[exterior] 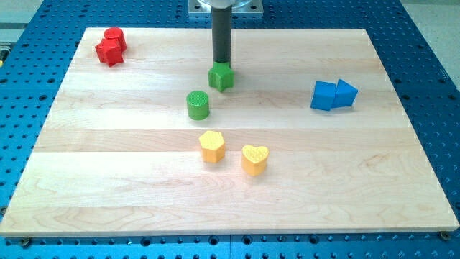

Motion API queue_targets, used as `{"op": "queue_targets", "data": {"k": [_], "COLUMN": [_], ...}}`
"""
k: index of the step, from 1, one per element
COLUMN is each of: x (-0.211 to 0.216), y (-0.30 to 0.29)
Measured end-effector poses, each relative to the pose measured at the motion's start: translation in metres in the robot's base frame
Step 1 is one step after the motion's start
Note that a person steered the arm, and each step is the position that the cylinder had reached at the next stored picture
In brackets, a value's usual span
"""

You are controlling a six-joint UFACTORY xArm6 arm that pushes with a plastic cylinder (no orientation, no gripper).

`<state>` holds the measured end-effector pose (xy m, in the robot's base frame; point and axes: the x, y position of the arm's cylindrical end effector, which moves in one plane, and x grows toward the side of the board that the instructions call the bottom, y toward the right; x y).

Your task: Push the yellow blocks to the bottom of the green blocks

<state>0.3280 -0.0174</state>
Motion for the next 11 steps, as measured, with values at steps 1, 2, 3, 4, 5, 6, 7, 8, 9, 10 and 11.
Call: {"op": "queue_targets", "data": {"k": [1, 2, 3, 4, 5, 6, 7, 8, 9, 10, 11], "x": [0.031, 0.018, 0.046, 0.140, 0.165, 0.140, 0.125, 0.134, 0.180, 0.228, 0.201], "y": [-0.019, -0.029, -0.121, -0.130, -0.087, -0.045, -0.004, 0.025, 0.000, -0.029, -0.025]}}
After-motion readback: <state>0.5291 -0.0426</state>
